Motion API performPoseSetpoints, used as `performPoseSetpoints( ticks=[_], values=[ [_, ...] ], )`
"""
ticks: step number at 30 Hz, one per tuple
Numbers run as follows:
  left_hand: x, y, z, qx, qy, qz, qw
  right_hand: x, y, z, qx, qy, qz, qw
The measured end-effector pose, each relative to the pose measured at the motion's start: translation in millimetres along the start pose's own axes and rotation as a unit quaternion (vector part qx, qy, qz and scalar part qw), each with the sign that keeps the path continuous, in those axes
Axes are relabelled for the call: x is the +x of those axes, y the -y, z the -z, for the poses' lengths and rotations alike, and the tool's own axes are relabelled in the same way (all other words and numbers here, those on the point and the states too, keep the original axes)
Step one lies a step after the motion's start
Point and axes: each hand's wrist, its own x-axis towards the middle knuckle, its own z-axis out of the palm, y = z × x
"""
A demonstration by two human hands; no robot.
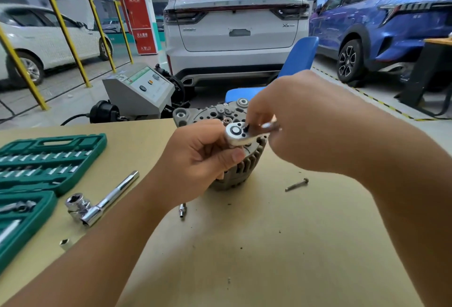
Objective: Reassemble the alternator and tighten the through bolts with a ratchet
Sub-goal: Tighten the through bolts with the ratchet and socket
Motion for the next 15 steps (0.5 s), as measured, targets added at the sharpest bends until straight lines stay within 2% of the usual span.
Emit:
performPoseSetpoints(
  ticks=[2, 3, 7, 9, 12, 13, 14, 15],
  values=[
    [0.1, -0.4, -0.3, 0.001, -0.006, 0.003, 1.000, 1.2, -2.0, -2.4, 0.007, -0.030, -0.006, 1.000],
    [0.0, 0.6, -1.3, 0.001, -0.021, 0.006, 1.000, 2.8, -1.9, -3.0, 0.018, -0.010, -0.003, 1.000],
    [0.4, 2.4, -5.4, 0.013, -0.044, -0.001, 0.999, 7.1, -0.8, 0.3, 0.009, 0.147, 0.025, 0.989],
    [1.6, 1.2, -4.4, 0.011, -0.025, -0.002, 1.000, 5.2, -2.1, 1.9, 0.010, 0.120, 0.017, 0.993],
    [0.9, -0.2, -1.9, 0.016, -0.009, -0.006, 1.000, 0.5, -5.7, -1.5, 0.000, -0.005, 0.011, 1.000],
    [0.2, 0.1, -1.8, 0.017, -0.013, -0.005, 1.000, 0.6, -4.7, -1.4, 0.002, -0.020, 0.008, 1.000],
    [-0.3, 0.5, -2.6, 0.013, -0.022, 0.000, 1.000, 1.7, -2.8, 0.5, 0.005, -0.012, 0.008, 1.000],
    [-0.6, 1.2, -3.4, 0.008, -0.034, 0.005, 0.999, 1.9, 1.1, 2.6, 0.013, 0.029, 0.007, 0.999]
  ],
)
